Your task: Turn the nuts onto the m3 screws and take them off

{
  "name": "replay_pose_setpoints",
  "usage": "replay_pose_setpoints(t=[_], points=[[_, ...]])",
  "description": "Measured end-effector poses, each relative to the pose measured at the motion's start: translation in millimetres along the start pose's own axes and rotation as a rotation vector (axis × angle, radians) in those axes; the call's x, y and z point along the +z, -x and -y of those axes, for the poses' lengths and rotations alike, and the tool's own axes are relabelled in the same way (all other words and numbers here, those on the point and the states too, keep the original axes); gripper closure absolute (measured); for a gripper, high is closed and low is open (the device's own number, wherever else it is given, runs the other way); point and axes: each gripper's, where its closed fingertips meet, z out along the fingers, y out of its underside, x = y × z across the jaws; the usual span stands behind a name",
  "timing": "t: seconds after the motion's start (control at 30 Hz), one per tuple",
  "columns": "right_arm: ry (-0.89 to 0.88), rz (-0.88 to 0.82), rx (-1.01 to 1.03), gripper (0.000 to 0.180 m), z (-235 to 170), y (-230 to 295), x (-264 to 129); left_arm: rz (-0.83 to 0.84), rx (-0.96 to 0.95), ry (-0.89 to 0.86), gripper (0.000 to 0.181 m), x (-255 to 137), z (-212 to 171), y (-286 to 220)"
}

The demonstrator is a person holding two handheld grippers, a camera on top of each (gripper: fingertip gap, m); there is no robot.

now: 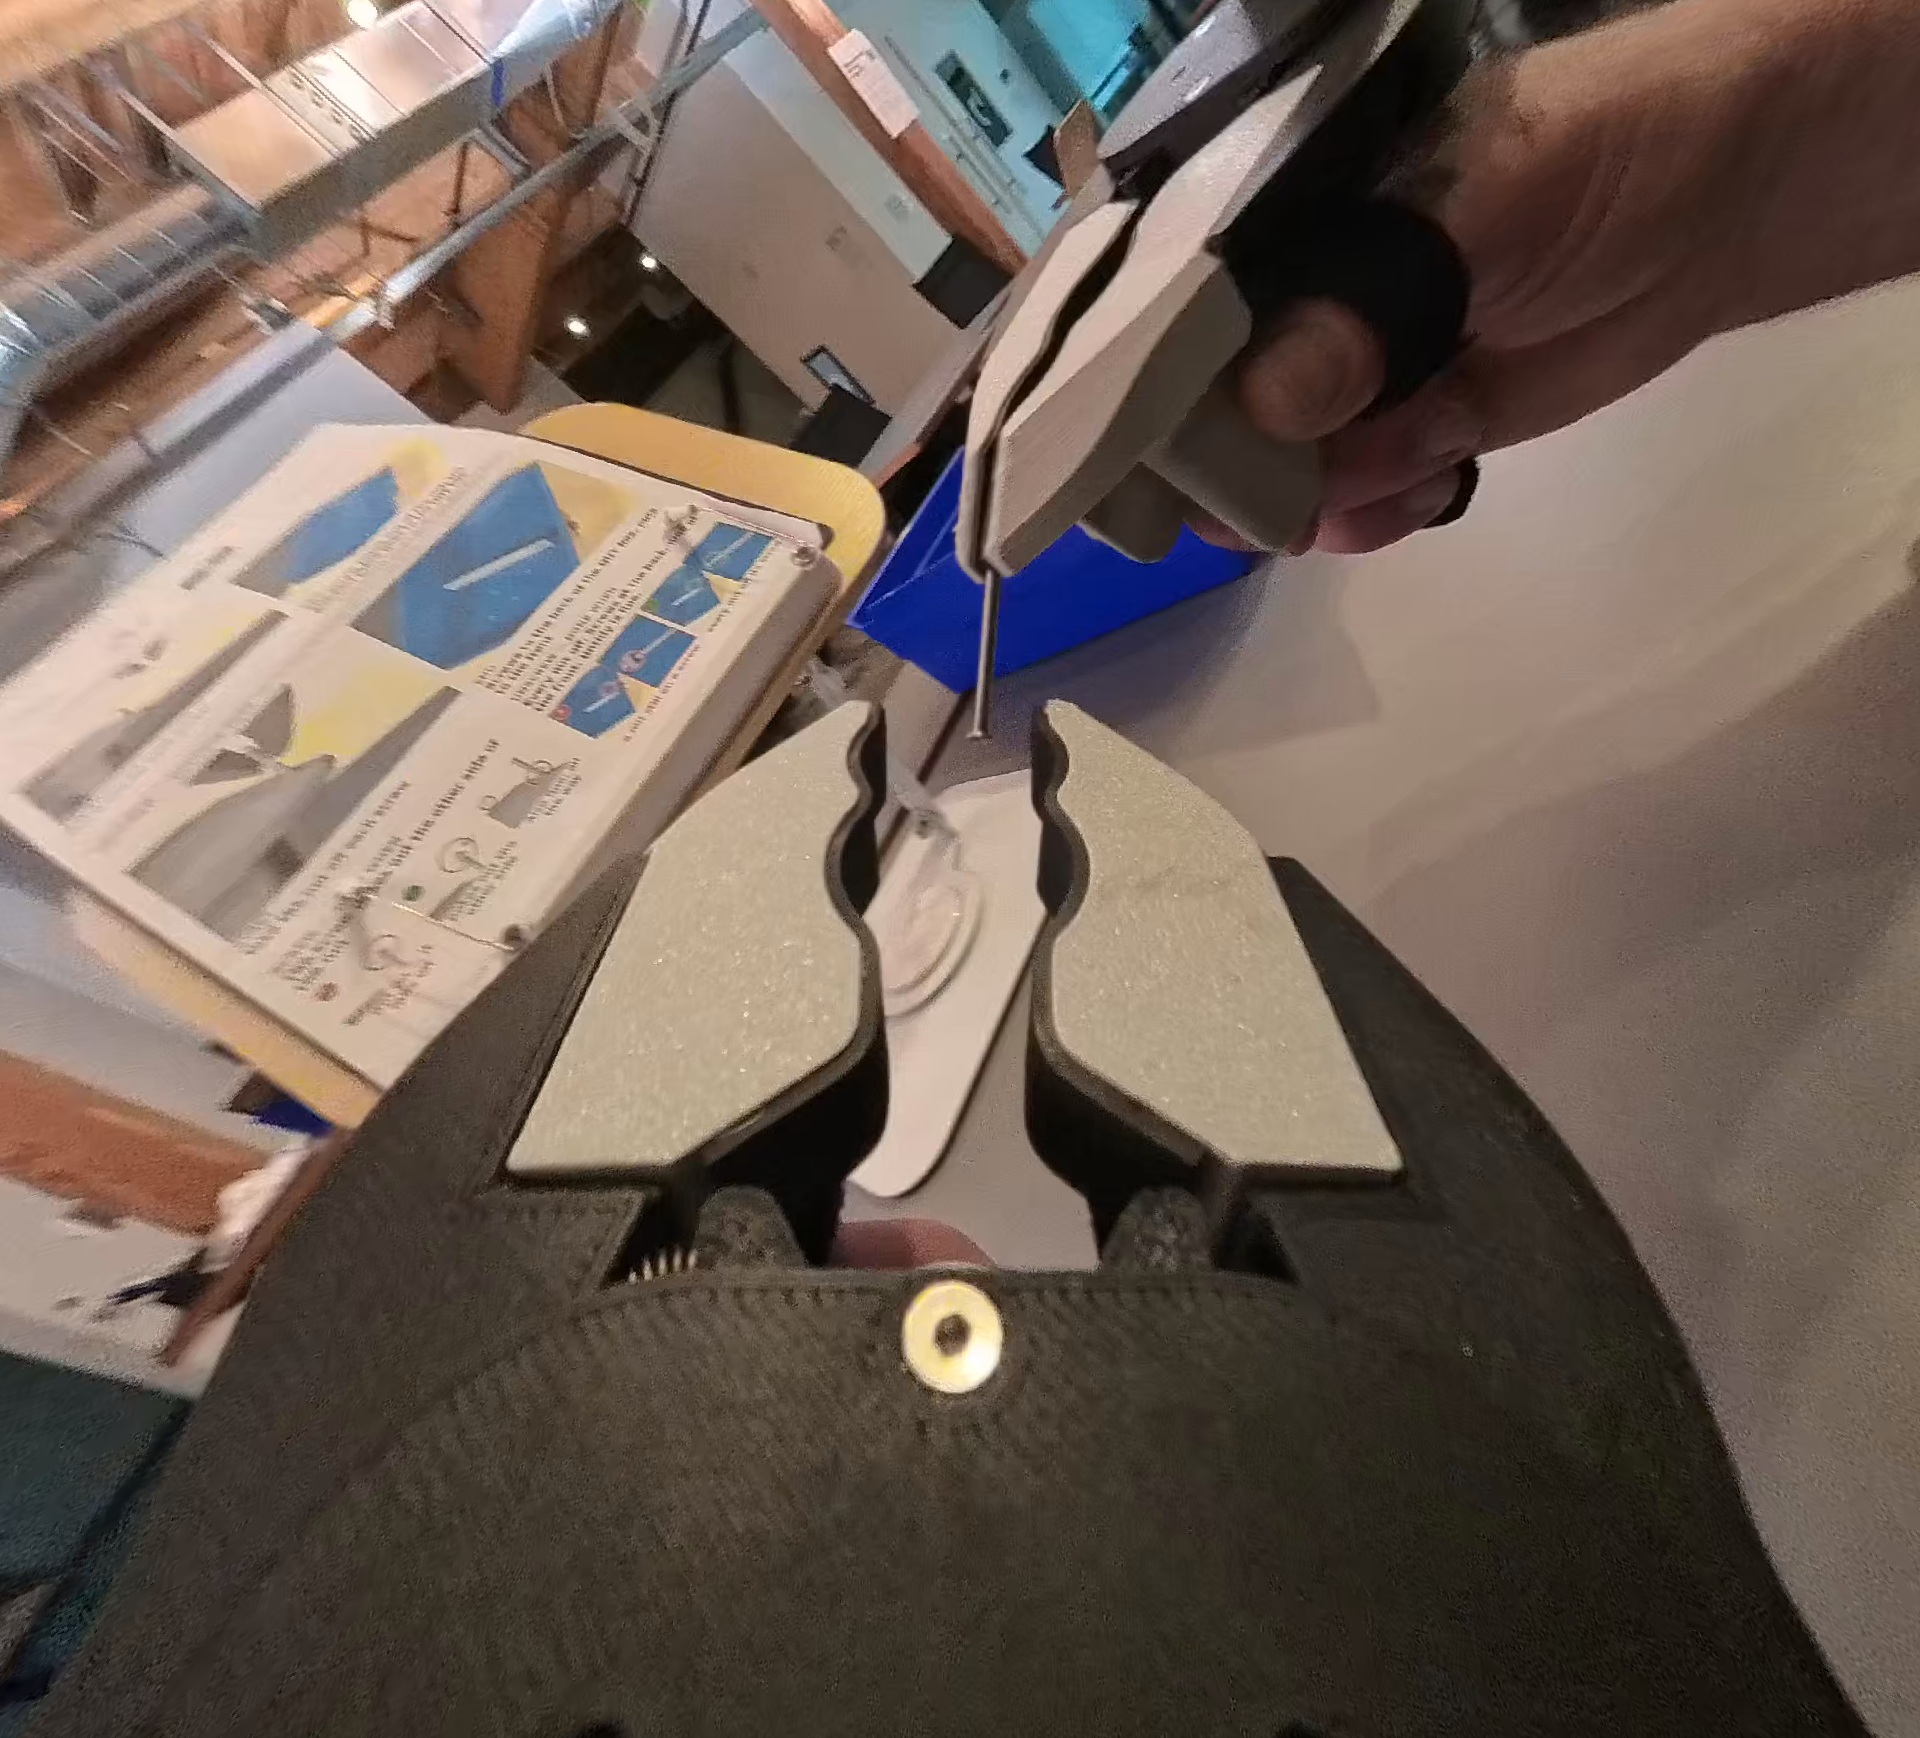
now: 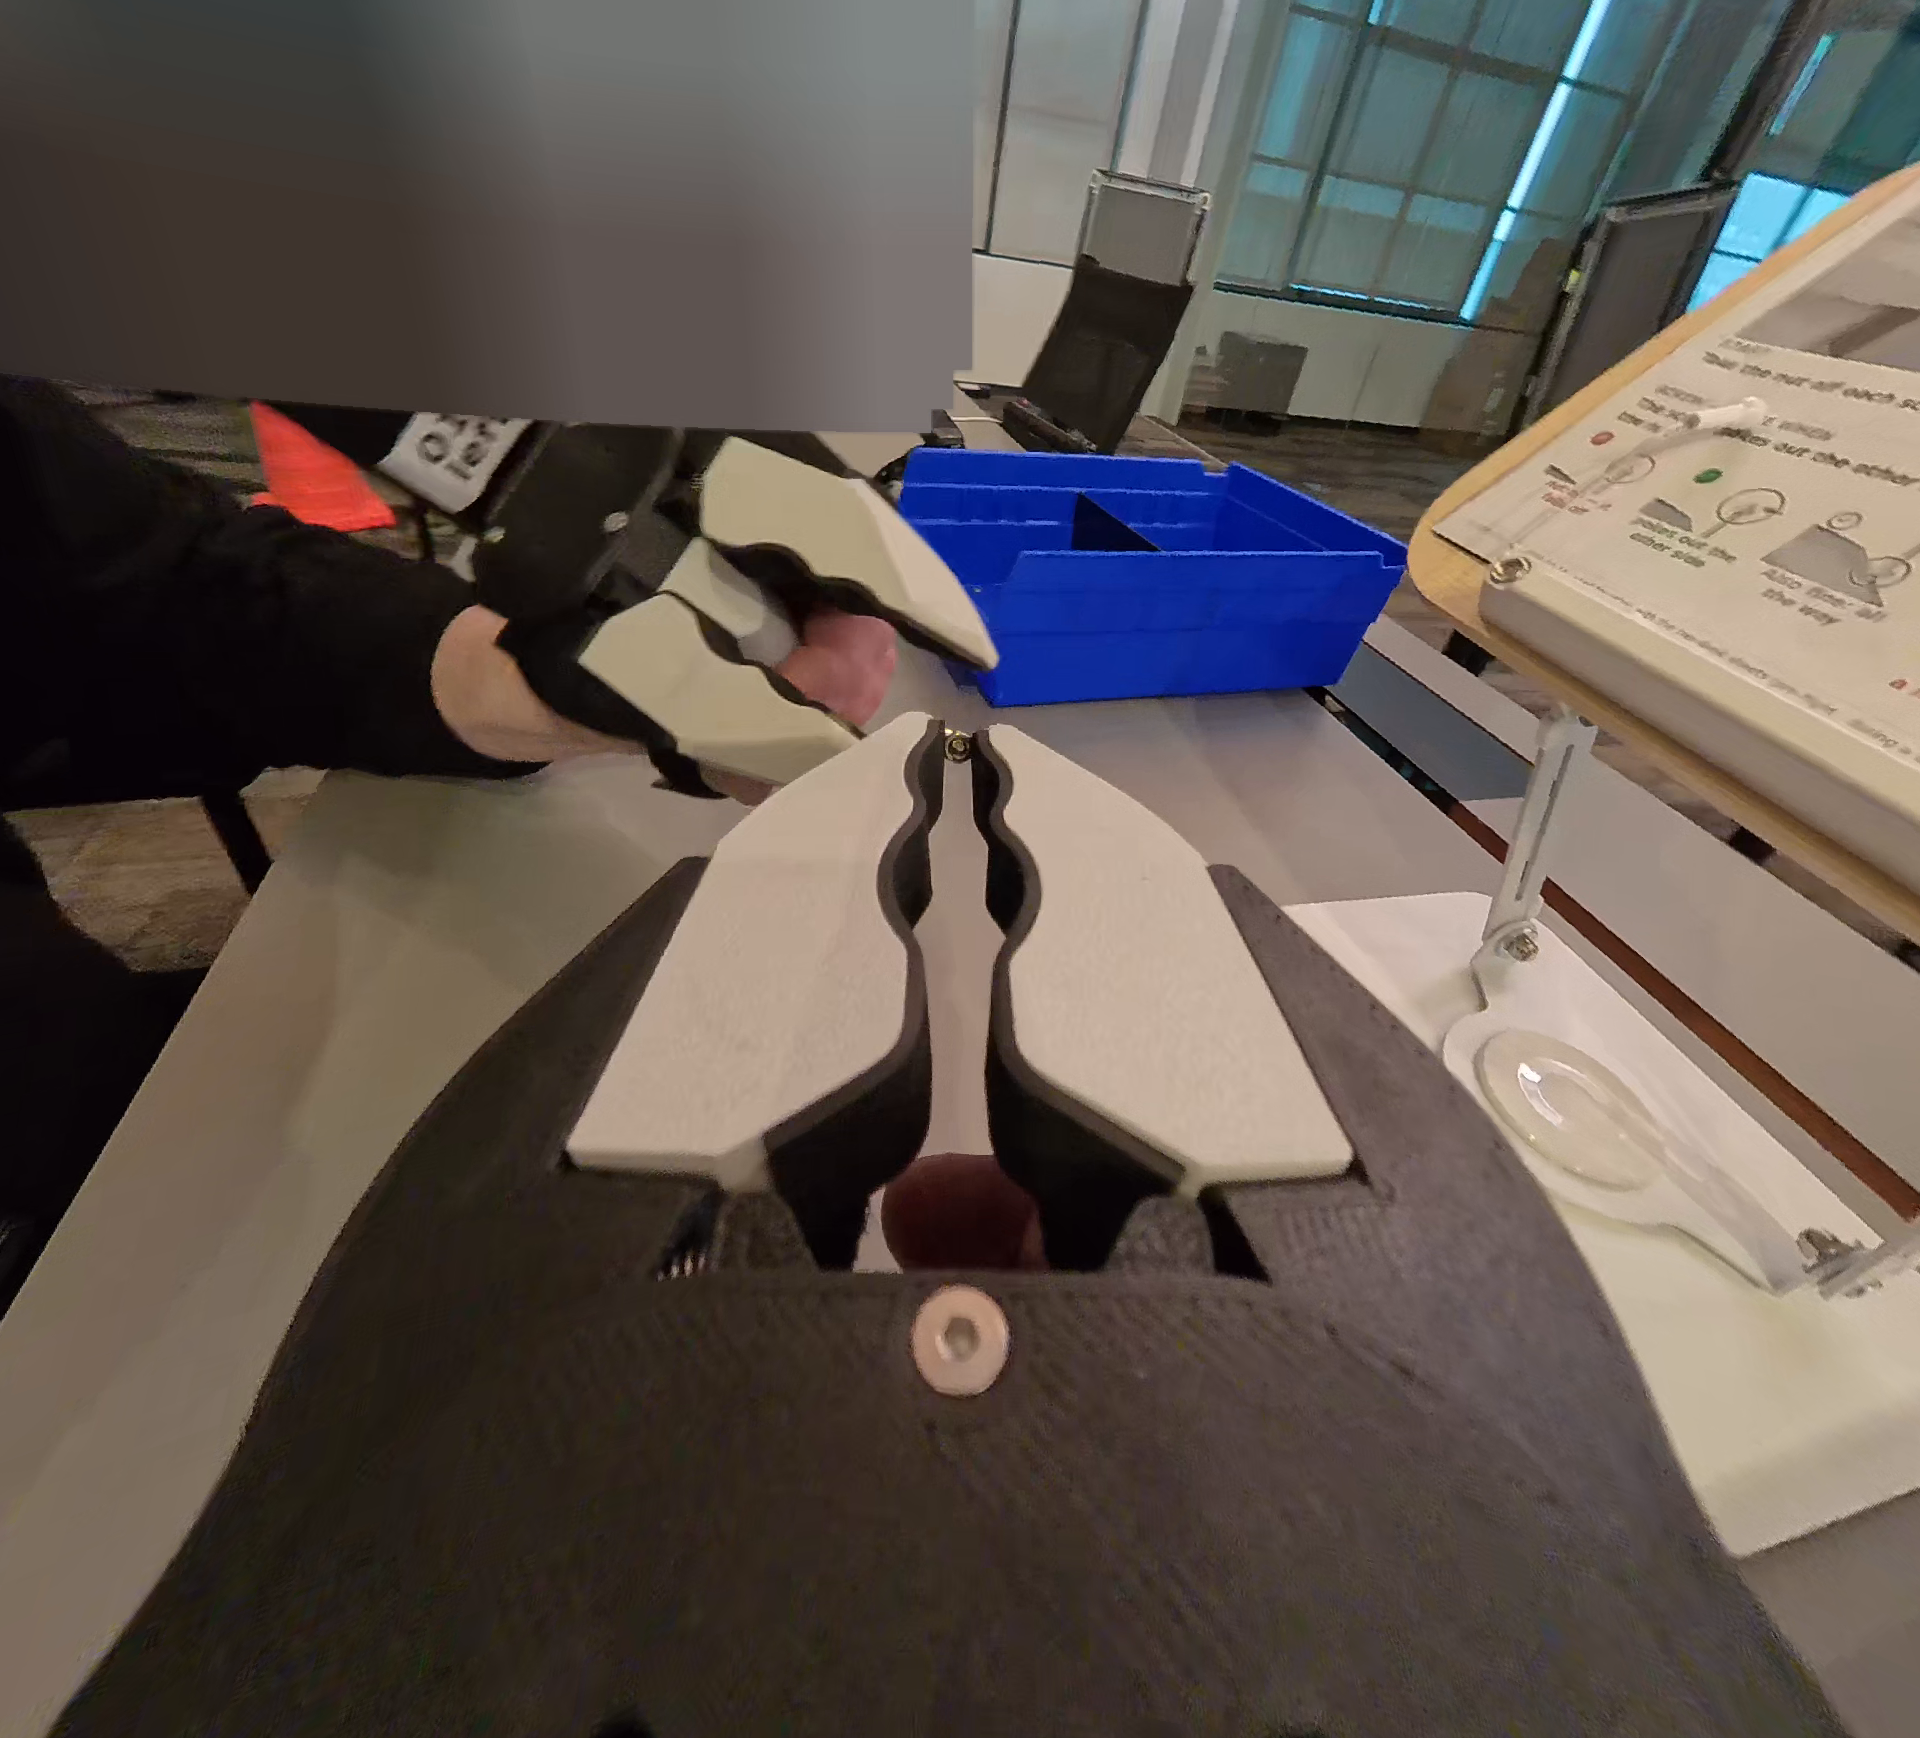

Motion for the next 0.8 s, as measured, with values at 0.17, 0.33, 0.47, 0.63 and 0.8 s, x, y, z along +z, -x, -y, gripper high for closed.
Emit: replay_pose_setpoints(t=[0.17, 0.33, 0.47, 0.63, 0.8], points=[[0.006, 0.105, -0.049, 0.174, 4, 11, -3, -0.215, -0.241, -0.070, 0.152, -1, 4, -12], [0.057, 0.203, -0.105, 0.174, 1, 22, -2, -0.410, -0.406, -0.106, 0.161, -6, 7, -24], [0.096, 0.280, -0.158, 0.174, -1, 32, -1, -0.515, -0.446, -0.098, 0.166, -8, 6, -37], [0.127, 0.304, -0.185, 0.174, -3, 32, 1, -0.566, -0.468, -0.115, 0.177, -11, 8, -41], [0.127, 0.280, -0.176, 0.174, -4, 29, 2, -0.514, -0.423, -0.103, 0.177, -9, 5, -36]])
